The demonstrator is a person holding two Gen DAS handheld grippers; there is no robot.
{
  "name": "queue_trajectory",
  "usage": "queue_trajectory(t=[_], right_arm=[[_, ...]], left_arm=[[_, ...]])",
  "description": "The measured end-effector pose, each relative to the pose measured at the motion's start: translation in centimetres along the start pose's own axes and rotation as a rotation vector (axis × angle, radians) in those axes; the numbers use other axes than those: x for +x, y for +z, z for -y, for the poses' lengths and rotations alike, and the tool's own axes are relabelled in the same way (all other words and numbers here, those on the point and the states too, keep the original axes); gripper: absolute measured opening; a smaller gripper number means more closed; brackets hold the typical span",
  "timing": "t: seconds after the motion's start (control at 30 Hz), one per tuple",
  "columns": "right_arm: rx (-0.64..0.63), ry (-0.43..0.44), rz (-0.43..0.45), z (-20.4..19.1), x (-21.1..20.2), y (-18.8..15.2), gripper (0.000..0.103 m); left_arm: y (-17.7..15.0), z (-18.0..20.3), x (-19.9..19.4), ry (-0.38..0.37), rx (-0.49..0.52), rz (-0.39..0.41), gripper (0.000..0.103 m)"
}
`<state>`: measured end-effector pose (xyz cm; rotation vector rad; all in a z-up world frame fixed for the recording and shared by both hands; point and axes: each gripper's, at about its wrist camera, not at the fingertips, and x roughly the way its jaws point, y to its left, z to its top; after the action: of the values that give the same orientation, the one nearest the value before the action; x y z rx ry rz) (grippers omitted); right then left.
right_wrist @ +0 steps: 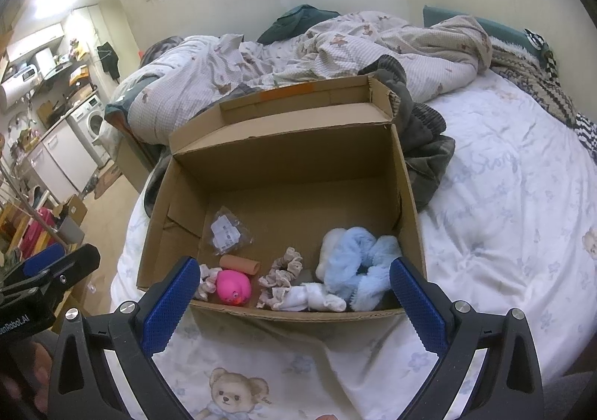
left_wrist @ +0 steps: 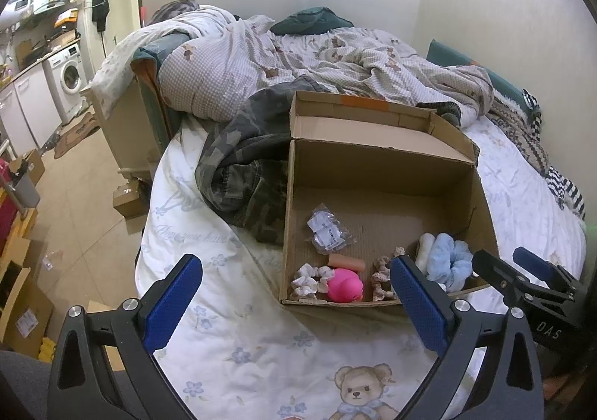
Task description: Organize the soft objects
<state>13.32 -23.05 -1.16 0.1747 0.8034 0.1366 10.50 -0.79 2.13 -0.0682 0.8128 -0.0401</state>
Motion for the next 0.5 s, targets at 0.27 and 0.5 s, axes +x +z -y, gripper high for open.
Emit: queue_trajectory(t=[0.27, 0.5], right_arm=[[0.001, 0.001, 0.000, 0.00, 0.00, -0.03, 0.103], [0.000, 0.001, 0.000, -0.02, 0.02, -0.02, 0.103]], left_arm=[[-0.13, 0.08, 0.04, -0.001, -0.001, -0.003, 0.101], [-0.31, 0.13, 0.08, -0.005, -0.003, -0.002, 0.101]])
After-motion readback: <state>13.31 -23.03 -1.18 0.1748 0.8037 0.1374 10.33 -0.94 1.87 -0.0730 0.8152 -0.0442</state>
